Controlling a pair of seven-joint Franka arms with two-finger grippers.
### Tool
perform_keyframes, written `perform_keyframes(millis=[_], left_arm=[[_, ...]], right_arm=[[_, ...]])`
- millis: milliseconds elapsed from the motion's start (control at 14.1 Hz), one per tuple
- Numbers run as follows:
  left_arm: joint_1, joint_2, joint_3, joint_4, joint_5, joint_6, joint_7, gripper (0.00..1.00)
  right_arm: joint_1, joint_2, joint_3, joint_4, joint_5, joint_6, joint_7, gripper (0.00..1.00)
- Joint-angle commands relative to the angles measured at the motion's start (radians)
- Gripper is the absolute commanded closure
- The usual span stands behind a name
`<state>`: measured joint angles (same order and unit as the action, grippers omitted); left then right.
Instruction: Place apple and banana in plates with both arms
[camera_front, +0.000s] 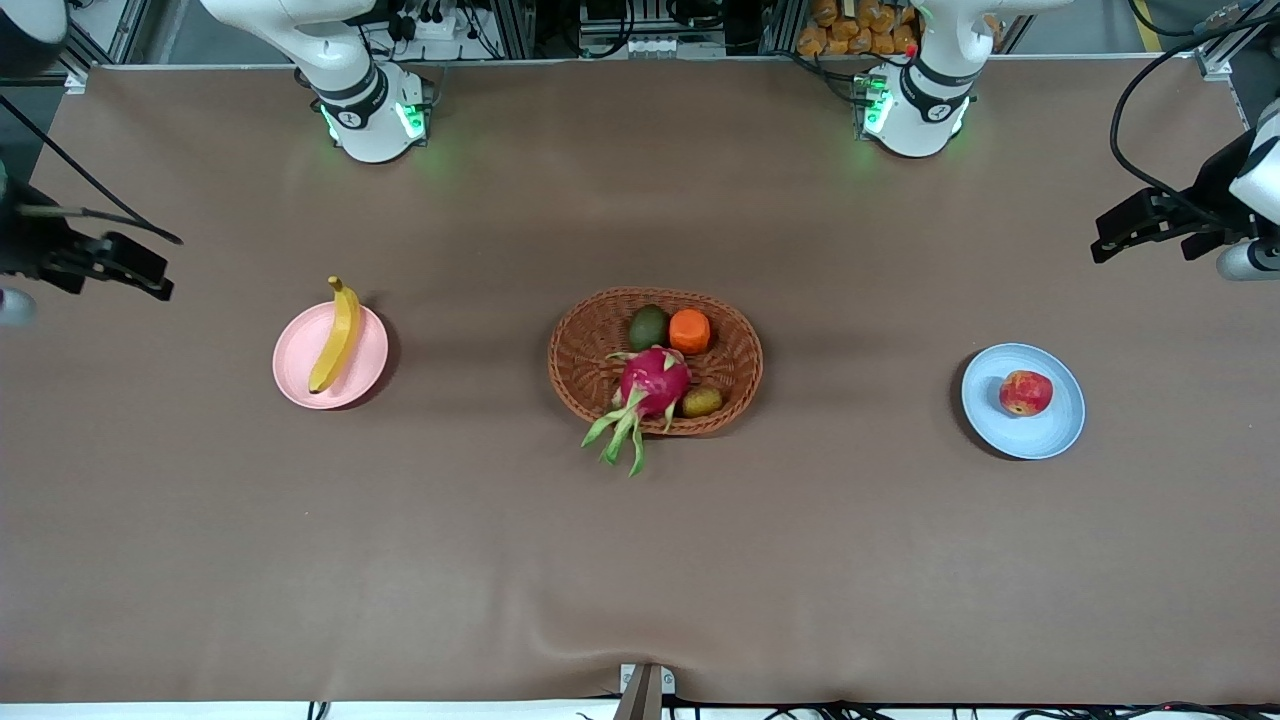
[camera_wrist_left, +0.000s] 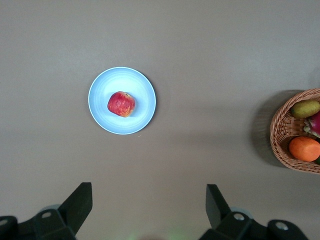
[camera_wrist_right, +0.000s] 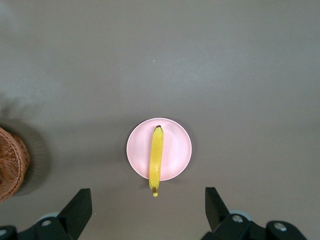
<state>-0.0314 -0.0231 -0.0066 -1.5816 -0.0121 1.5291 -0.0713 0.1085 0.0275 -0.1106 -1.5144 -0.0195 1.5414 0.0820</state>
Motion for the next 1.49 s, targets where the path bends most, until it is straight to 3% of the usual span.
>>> perform_keyframes(millis=[0, 284, 498, 1422], left_arm=[[-0.002, 0.006, -0.006, 0.022, 0.021, -0.014, 0.015, 0.0], [-0.004, 0.008, -0.006, 0.022, 0.021, -0.014, 0.013, 0.0], [-0.004, 0.008, -0.004, 0.022, 0.02, -0.014, 0.015, 0.0], [-0.005, 0.008, -0.004, 0.022, 0.018, -0.014, 0.015, 0.0]], right_arm=[[-0.039, -0.076, 0.028, -0.05, -0.002, 0.006, -0.013, 0.0], [-0.065, -0.182, 0.058, -0.144, 0.033, 0.014, -0.018, 0.0], [-0.078, -0.193, 0.057, -0.159, 0.076, 0.013, -0.206, 0.0], [-0.063, -0.184, 0.019, -0.159, 0.067, 0.003, -0.211, 0.0]])
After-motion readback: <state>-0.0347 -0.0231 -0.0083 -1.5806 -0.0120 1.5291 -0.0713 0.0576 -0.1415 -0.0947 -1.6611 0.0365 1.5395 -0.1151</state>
